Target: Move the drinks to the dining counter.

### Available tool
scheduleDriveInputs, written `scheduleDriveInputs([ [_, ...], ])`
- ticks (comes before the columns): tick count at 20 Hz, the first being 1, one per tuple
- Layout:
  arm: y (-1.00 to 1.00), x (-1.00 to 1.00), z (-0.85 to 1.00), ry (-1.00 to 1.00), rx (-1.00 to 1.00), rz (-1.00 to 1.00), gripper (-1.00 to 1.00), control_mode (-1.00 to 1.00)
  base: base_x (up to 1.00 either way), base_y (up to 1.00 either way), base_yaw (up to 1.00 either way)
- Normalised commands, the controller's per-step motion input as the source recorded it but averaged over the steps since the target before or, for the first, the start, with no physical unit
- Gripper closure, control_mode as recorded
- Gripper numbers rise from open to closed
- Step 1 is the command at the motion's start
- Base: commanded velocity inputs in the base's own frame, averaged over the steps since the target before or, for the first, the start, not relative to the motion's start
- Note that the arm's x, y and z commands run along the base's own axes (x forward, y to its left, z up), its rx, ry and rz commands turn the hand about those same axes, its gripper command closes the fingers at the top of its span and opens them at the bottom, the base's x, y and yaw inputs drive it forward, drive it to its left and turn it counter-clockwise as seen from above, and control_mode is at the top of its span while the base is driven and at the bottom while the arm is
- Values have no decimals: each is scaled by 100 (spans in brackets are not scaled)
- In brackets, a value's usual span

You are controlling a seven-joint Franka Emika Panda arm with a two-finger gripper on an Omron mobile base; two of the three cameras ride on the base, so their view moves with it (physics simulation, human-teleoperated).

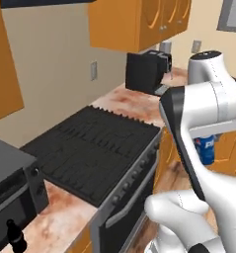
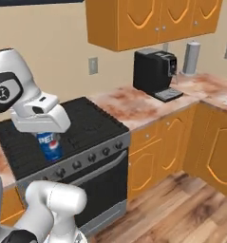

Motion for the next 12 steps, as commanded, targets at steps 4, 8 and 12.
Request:
scheduleDriveInputs([
  [4,0,0,0,0,0,0,100,100,14,-31,-84],
  [8,0,0,0,0,0,0,100,100,22,-29,-80],
  [12,0,0,0,0,0,0,100,100,16,-14,-86],
])
